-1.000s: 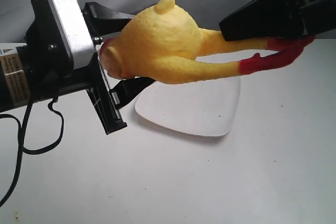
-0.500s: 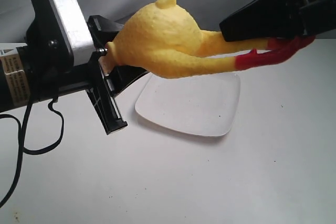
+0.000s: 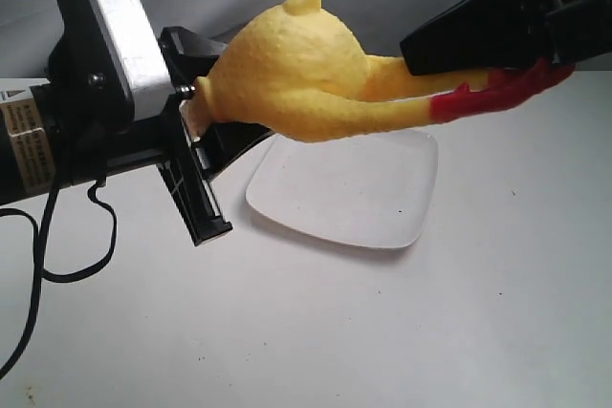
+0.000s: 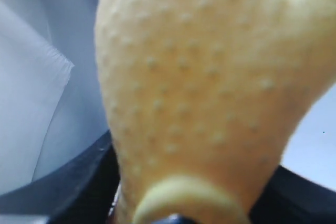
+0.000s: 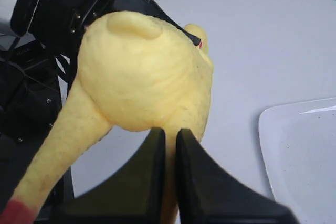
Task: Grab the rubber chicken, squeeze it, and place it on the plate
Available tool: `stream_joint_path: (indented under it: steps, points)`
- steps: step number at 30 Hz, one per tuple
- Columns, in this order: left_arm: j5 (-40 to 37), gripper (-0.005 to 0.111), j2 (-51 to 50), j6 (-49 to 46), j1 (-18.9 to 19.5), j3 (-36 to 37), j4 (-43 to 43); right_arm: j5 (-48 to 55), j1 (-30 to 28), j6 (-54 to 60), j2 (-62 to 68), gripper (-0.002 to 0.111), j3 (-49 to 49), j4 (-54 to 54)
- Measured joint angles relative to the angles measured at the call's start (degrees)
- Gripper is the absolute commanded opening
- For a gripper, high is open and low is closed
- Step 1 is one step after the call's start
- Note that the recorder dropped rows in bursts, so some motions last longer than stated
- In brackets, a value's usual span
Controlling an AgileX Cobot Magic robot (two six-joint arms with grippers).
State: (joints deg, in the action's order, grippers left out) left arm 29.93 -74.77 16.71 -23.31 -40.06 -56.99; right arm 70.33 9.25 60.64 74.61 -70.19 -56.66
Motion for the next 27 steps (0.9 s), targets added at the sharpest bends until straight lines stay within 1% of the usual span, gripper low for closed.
stream_joint_path:
  steps: [12,13,15,16,19,20,27]
  points:
    - [-1.9,0.066,0.0,0.3,0.0,0.0,0.1,-0.1,0.0,0.0,0.0,0.0,0.0,0.0]
    - [-1.9,0.063,0.0,0.3,0.0,0.0,0.1,-0.1,0.0,0.0,0.0,0.0,0.0,0.0]
    - [-1.9,0.051,0.0,0.8,0.0,0.0,0.1,-0.1,0.0,0.0,0.0,0.0,0.0,0.0]
    - [-1.9,0.041,0.0,1.1,0.0,0.0,0.1,-0.1,0.0,0.0,0.0,0.0,0.0,0.0]
    - [-1.9,0.006,0.0,2.1,0.0,0.0,0.1,-0.1,0.0,0.0,0.0,0.0,0.0,0.0]
    - [-1.9,0.0,0.0,2.4,-0.1,0.0,0.1,-0.1,0.0,0.0,0.0,0.0,0.0,0.0]
    - [-1.8,0.001,0.0,2.8,-0.1,0.0,-0.1,-0.1,0.0,0.0,0.0,0.0,0.0,0.0]
